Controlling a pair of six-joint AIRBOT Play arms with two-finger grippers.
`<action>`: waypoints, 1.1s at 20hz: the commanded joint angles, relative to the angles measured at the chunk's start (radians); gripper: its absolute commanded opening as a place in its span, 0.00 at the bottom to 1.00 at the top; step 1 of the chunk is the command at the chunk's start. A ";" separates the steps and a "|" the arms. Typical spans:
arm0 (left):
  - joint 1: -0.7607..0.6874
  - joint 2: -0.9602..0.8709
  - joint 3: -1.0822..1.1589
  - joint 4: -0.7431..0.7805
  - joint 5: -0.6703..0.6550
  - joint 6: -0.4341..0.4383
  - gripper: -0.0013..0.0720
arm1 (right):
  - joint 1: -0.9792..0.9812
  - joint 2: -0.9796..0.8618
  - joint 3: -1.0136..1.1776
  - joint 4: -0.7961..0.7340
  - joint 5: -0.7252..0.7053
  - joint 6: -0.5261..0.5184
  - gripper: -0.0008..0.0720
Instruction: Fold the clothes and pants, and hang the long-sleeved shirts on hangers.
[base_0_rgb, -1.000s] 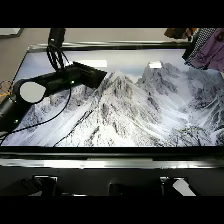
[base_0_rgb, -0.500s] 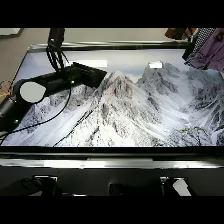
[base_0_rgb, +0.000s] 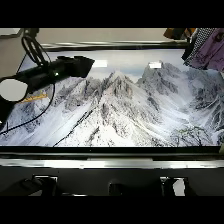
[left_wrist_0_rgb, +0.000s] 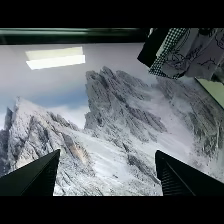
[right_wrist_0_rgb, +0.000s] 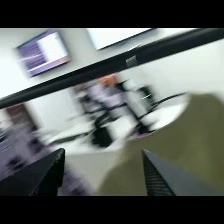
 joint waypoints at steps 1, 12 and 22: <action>0.045 0.039 0.000 0.000 -0.021 -0.014 0.95 | 0.006 -0.084 0.000 0.941 0.080 -0.535 0.73; 0.141 0.183 -0.081 0.454 -0.624 -0.240 0.95 | 0.944 -0.351 -0.262 0.315 0.554 -0.678 0.69; 0.141 0.349 -0.380 0.469 -0.562 -0.256 0.04 | 1.083 -0.285 -0.648 0.329 0.563 -0.677 0.12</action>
